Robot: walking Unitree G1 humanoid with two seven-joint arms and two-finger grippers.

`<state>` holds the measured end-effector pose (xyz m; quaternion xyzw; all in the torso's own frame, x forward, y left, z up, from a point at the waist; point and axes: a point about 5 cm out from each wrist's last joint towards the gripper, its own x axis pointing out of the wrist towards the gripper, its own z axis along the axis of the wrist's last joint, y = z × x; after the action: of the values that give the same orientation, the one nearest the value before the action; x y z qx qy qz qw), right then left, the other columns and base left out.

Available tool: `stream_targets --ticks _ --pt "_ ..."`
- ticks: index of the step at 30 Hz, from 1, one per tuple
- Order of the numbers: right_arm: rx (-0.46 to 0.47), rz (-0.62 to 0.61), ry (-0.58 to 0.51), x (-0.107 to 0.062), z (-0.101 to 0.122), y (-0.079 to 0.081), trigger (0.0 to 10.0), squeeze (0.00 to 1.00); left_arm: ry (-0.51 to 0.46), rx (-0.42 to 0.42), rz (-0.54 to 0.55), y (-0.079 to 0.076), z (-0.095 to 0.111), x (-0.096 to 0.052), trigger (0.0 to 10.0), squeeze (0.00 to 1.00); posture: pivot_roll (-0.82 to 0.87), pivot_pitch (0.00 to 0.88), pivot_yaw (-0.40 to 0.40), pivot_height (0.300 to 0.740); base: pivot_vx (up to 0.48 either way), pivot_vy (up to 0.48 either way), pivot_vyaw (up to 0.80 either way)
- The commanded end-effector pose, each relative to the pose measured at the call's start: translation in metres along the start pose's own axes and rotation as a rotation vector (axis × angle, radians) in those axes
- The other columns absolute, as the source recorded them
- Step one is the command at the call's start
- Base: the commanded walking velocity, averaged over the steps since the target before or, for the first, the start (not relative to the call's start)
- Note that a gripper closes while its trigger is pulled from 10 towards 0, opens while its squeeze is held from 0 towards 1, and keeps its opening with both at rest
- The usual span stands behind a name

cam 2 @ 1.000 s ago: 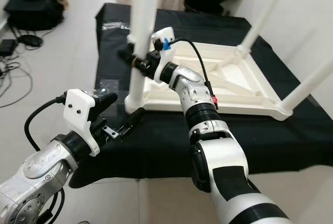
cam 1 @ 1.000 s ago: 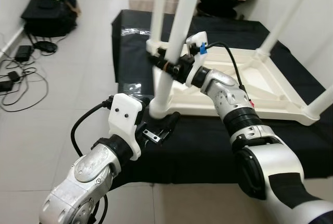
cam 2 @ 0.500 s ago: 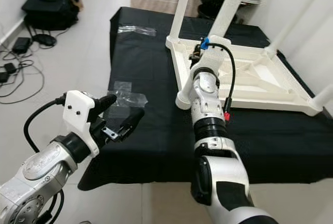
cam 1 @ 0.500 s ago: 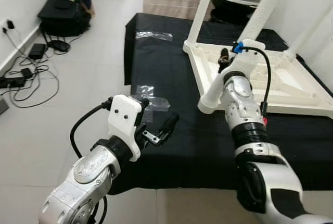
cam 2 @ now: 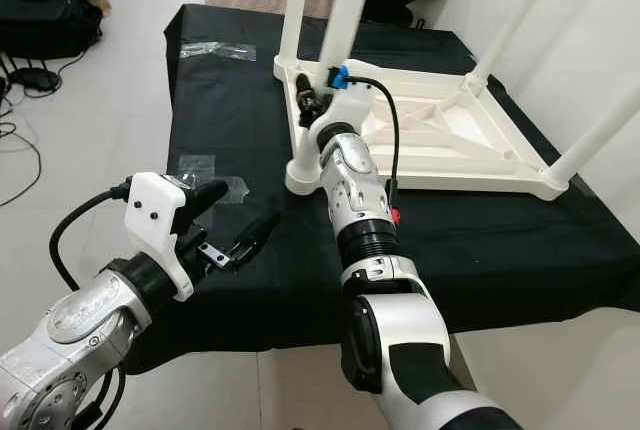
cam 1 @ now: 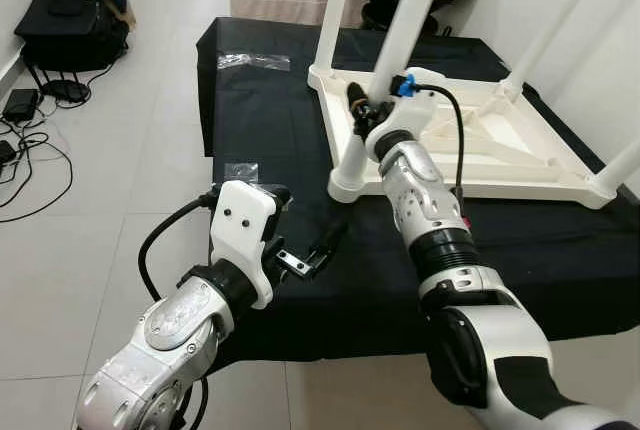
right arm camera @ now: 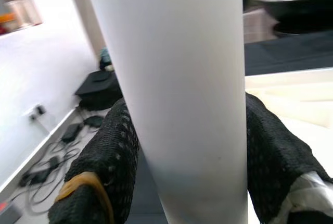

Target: Building children table

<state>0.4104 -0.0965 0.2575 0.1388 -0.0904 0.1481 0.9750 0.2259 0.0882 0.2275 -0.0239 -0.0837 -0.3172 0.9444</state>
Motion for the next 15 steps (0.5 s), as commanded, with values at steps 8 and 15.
stream_targets --ticks 8,15 --pt "0.059 0.895 0.145 -0.026 0.000 0.020 10.0 0.00 -0.008 0.004 -0.007 -0.001 0.000 0.001 10.0 0.00 0.06 0.115 -0.168 0.740 0.000 0.000 0.00" --pt "0.115 1.130 0.164 -0.038 0.005 0.028 10.0 0.00 -0.010 0.005 -0.002 0.000 0.001 0.000 10.0 0.00 0.06 0.119 -0.170 0.740 0.000 0.000 0.00"
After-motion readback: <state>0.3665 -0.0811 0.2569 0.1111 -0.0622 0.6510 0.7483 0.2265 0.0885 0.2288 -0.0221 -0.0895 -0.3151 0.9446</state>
